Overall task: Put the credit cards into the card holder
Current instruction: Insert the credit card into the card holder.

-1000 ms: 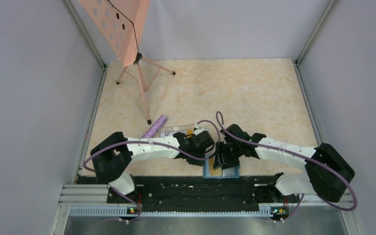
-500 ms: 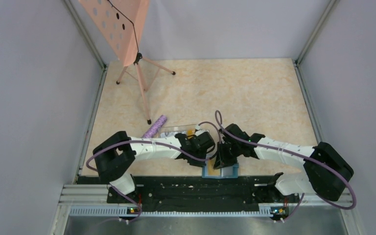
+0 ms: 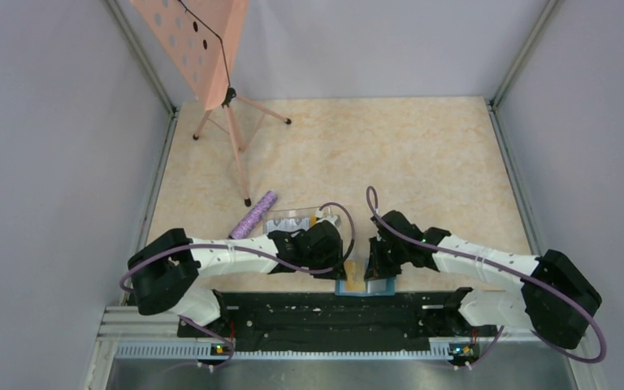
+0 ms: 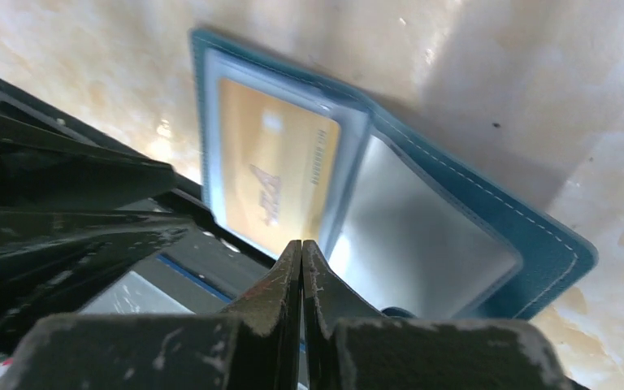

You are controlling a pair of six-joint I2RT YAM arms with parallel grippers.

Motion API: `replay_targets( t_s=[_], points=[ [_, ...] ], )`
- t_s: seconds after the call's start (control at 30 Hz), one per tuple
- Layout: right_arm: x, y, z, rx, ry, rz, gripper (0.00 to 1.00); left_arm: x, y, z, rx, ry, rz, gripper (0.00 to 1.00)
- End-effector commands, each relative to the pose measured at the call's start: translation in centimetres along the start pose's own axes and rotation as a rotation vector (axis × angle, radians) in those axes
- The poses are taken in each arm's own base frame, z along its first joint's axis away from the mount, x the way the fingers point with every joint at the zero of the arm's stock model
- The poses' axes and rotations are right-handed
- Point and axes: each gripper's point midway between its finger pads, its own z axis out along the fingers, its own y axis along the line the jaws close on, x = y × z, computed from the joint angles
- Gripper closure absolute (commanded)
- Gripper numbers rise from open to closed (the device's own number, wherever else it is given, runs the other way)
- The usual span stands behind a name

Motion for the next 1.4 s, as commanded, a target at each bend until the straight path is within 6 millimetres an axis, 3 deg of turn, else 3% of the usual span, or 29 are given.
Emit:
replay_targets(
  t_s=[0.0, 0.47, 0.67, 0.9, 1.1, 1.2, 1.37],
  points=[
    [0.8, -0.9, 0.9, 0.024, 0.016, 0.006, 1.0, -1.2, -2.5, -0.1, 0.139, -0.033, -0.041, 0.64],
    [2.0, -2.4, 2.4, 0.067, 0.076, 0.024, 1.0, -0.6, -1.6, 2.2, 0.099, 0.022, -0.061, 0.64],
    [2.1, -2.5, 2.5, 0.066, 0.08, 0.026, 1.0, -0.7, -1.1, 2.3, 0.042, 0.031, -0.05, 0.65],
    [2.0, -2.2, 2.3, 0.059, 0.077, 0.019, 1.0, -1.6, 0.2, 1.0, -0.054, -0.021, -0.029, 0.63],
    [2.0, -2.1, 2.3, 0.054, 0.078, 0.018, 1.0, -0.9, -0.3, 2.0, -0.038, 0.021, -0.02, 0.63],
    [2.0, -2.1, 2.4, 0.054, 0.081, 0.017, 1.0, -0.9, -1.2, 2.3, -0.006, 0.03, -0.012, 0.67],
    [2.0, -2.0, 2.4, 0.048, 0.084, 0.016, 1.0, -1.2, -2.3, 1.8, -0.018, 0.02, 0.031, 0.81]
  ],
)
